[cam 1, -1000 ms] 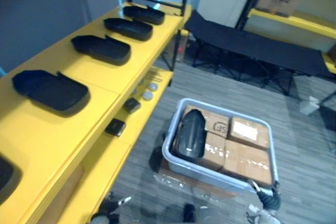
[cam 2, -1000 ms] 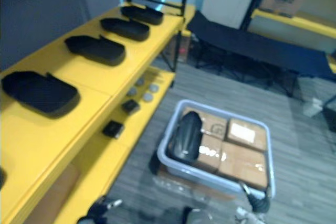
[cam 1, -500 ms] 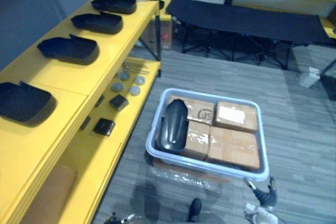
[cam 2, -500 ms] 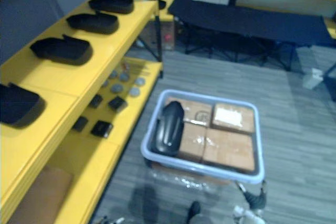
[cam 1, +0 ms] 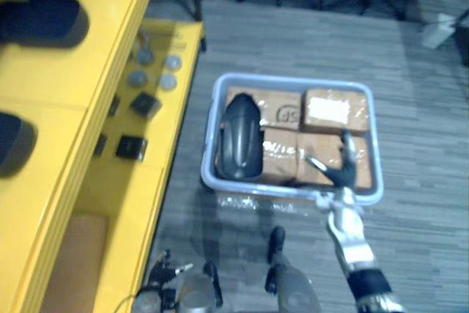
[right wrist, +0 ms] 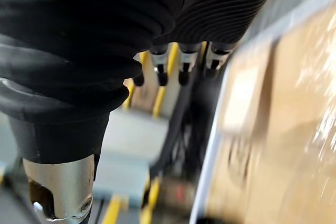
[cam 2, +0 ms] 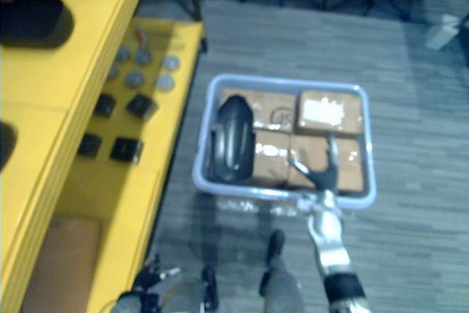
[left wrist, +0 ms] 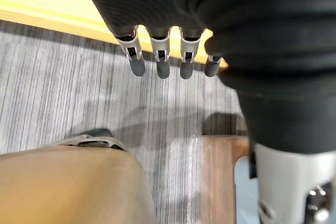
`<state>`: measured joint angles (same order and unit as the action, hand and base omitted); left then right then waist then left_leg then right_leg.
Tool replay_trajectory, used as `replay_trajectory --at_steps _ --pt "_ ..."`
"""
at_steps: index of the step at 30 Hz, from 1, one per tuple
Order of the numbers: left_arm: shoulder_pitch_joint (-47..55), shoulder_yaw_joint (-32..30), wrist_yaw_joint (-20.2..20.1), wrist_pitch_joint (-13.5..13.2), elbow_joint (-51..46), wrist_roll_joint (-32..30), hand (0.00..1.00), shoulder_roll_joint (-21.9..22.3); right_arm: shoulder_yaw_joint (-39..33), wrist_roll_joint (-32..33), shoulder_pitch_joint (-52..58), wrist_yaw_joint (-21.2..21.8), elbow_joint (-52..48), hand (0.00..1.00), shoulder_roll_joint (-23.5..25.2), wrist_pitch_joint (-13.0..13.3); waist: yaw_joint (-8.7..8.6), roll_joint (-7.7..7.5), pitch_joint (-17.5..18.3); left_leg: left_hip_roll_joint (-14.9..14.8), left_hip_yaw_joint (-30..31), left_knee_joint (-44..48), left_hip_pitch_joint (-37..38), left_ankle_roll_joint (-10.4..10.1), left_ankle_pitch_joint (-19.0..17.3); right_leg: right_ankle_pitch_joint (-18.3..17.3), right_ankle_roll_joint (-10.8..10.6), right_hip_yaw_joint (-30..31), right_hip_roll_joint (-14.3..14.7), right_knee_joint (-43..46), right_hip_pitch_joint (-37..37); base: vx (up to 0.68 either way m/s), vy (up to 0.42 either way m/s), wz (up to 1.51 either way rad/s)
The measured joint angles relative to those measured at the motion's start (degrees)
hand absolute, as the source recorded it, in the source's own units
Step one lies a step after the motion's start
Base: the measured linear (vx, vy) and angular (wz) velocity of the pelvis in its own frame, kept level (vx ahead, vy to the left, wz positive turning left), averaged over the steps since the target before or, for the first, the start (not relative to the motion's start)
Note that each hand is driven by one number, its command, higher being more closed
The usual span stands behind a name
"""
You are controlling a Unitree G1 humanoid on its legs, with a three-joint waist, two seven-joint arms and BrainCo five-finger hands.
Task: Walk over and take plastic housings, then place them on the shelf
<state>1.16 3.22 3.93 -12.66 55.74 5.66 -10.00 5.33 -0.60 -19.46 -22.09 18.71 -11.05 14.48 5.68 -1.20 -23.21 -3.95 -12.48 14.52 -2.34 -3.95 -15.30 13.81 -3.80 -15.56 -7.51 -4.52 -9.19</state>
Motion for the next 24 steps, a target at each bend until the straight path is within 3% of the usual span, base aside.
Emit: replay_trajectory --at_steps 2,7,11,12,15,18,24 --pt "0.17 0.30 1.48 -0.30 -0.22 -0.03 0.00 -0.22 2.24 1.29 -6.05 -0.04 0.86 0.00 -0.19 -2.65 0.48 -0.43 -0.60 0.30 1.14 0.17 -1.71 0.35 0.28 0.33 0.16 -0.70 -0.38 0.01 -0.95 0.01 -0.002 0.26" --pt "-0.03 0.35 2.20 -1.11 -0.49 0.20 0.00 -0.29 4.09 2.97 -12.00 -0.02 1.37 0.00 -1.20 -5.86 1.24 -0.45 -2.05 1.40 2.79 0.19 -2.96 0.89 0.57 0.90 -0.03 -1.72 -1.52 0.02 -1.27 0.01 0.044 0.16" --pt "-0.77 0.36 2.17 -1.29 -0.57 0.72 0.00 -0.54 6.46 3.26 -16.97 -1.38 6.00 0.00 -1.78 -11.75 2.93 -1.08 -3.30 1.69 3.79 1.01 -3.94 1.00 0.64 1.50 0.21 -1.76 -1.80 0.02 -1.62 0.01 0.036 0.10" --pt "-0.99 0.41 2.16 -1.30 -0.59 1.10 0.00 -0.54 6.93 3.25 -18.18 -3.66 7.15 0.00 -1.75 -13.35 3.26 -1.13 -3.71 1.73 4.04 1.10 -4.12 1.00 0.64 1.50 0.21 -1.83 -1.87 0.02 -1.60 0.01 0.016 0.12" --pt "-1.13 0.62 2.18 -1.23 -0.48 2.42 0.00 -0.52 7.13 3.14 -20.07 -10.39 9.15 0.00 -1.72 -14.94 3.29 -1.04 -3.96 1.76 4.75 1.30 -4.82 1.00 0.64 1.49 0.21 -2.01 -1.97 0.03 -1.83 0.02 0.012 0.11" --pt "-1.14 1.37 2.19 -1.22 -0.34 3.55 0.00 -0.68 6.41 1.96 -20.62 -16.78 9.25 0.00 -1.72 -15.27 3.24 -0.85 -4.07 1.79 5.19 1.82 -4.97 1.00 0.64 1.49 0.21 -1.98 -1.98 0.03 -1.77 0.00 0.000 0.00" --pt "-1.14 1.98 2.05 -1.23 -0.03 5.78 0.00 -0.67 3.70 1.49 -21.43 -25.05 9.27 0.00 -1.91 -16.10 3.06 -0.37 -4.35 1.75 5.47 1.97 -5.19 1.00 0.64 1.46 0.20 -1.85 -1.89 0.03 -1.99 0.00 0.000 0.00"
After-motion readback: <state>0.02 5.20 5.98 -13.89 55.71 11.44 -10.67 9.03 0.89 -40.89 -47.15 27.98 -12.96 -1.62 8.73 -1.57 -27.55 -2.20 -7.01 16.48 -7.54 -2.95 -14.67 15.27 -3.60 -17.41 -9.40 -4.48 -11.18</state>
